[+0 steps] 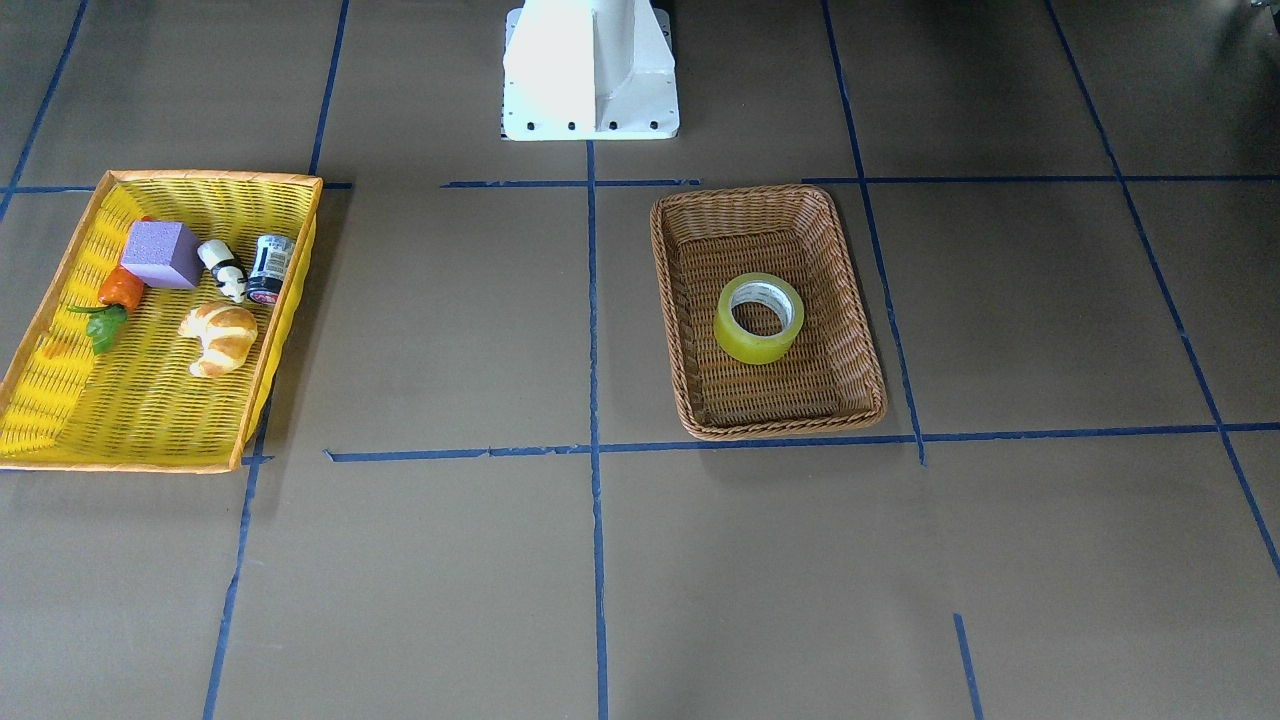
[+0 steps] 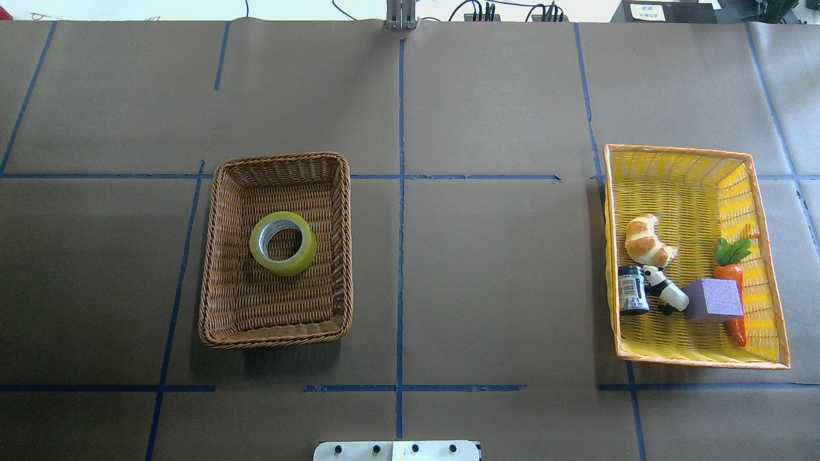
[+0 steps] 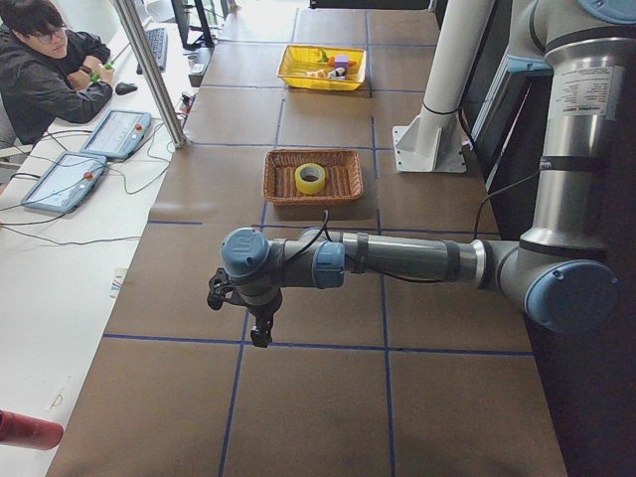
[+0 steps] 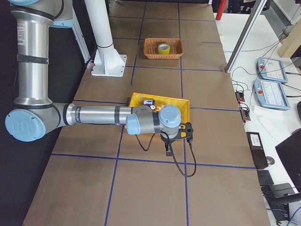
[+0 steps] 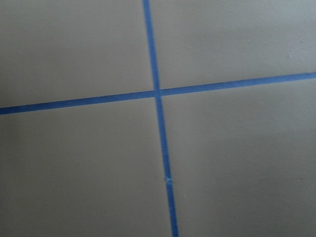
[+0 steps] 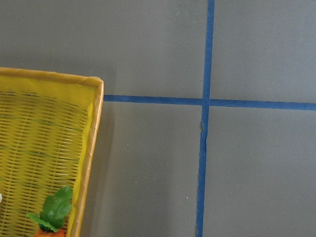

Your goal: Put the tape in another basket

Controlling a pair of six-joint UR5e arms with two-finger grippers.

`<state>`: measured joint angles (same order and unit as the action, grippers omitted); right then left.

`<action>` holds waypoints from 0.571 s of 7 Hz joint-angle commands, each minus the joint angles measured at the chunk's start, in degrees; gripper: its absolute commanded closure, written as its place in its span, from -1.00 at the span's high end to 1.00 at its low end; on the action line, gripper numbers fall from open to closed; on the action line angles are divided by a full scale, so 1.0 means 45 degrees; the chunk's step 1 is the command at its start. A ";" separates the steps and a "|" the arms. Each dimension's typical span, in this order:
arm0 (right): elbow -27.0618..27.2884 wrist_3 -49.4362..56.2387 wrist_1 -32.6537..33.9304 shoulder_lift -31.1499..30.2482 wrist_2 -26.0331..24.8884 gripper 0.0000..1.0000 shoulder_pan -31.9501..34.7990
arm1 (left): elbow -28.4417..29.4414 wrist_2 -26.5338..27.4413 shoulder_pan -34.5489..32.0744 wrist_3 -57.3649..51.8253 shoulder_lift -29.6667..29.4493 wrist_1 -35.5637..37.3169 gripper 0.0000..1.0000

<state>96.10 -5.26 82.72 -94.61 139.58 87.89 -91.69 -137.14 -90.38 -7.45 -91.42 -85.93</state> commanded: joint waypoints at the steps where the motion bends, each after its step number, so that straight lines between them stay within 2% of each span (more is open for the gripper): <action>1: -0.0007 -0.0022 -0.0003 -0.0011 -0.0002 1.00 0.0001 | 0.0120 -0.0013 -0.0169 -0.0356 0.0526 -0.0063 1.00; 4: -0.0123 -0.0022 0.0016 -0.0030 -0.0002 1.00 0.0001 | 0.0043 0.0006 -0.0149 -0.0259 0.0648 -0.0045 1.00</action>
<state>95.82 -5.36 82.75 -94.73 139.57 87.89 -91.41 -137.17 -91.12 -8.83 -88.64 -86.18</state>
